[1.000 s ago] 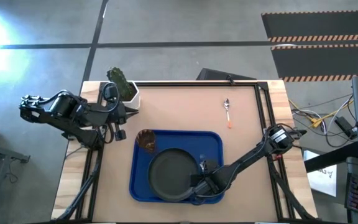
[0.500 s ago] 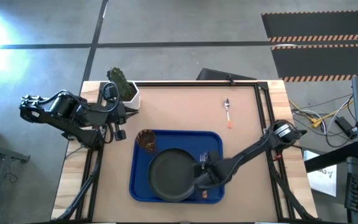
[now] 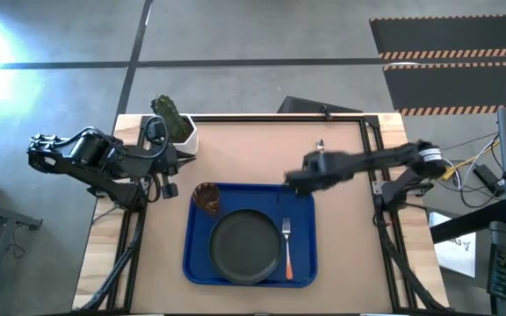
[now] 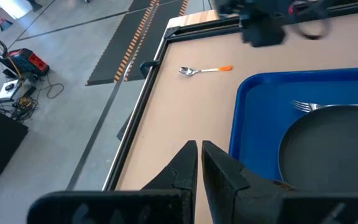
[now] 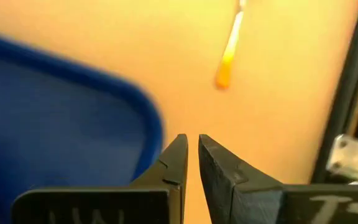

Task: Pick and place plate/cup/fork/spoon on tray
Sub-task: Put the orange spoon on the blue serving tray to the right side of the orange fork

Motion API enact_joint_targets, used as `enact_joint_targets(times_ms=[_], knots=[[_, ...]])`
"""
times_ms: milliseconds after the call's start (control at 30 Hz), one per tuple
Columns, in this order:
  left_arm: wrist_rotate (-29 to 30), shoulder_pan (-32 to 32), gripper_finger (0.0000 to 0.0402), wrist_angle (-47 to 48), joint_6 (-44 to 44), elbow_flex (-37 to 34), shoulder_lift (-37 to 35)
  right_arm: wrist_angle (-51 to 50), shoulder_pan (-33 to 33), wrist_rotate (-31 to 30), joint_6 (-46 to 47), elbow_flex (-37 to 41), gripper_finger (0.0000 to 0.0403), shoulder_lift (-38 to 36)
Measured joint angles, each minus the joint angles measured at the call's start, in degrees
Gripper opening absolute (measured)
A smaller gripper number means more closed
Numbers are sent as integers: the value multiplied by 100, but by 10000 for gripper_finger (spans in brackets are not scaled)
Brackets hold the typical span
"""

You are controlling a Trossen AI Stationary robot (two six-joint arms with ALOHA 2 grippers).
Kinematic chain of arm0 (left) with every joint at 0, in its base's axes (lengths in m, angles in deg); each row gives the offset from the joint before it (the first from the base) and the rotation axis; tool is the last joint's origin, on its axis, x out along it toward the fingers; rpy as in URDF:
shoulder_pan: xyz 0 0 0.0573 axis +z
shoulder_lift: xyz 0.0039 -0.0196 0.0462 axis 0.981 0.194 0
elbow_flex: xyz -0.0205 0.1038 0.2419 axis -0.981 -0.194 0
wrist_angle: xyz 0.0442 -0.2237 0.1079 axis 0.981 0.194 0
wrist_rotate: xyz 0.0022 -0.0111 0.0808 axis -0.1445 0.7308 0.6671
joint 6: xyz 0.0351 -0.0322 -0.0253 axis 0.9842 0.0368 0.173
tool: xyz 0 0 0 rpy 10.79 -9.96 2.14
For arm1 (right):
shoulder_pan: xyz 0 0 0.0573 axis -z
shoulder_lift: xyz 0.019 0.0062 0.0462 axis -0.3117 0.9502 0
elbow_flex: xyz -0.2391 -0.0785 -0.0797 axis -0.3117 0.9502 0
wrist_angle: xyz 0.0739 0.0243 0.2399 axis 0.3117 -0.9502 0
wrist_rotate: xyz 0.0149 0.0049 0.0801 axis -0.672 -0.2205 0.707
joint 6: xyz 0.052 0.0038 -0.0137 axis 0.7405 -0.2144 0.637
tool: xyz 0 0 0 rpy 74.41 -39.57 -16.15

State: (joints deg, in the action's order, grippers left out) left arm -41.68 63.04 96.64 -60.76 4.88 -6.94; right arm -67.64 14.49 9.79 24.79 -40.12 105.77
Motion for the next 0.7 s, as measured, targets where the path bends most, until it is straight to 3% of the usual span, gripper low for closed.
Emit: enact_joint_targets(times_ms=[200, 467, 700], knots=[[0, 0, 6, 0, -1, 0, -2, 721, 1051, 515, -881, 894, 66, -558], [0, 0, 6, -7, -7, 0, -11, 1853, 1890, 866, -1828, 1901, 133, -644], [0, 0, 6, -111, -10, 0, -7, 2365, 2610, 1000, -2537, 2304, 144, -638]])
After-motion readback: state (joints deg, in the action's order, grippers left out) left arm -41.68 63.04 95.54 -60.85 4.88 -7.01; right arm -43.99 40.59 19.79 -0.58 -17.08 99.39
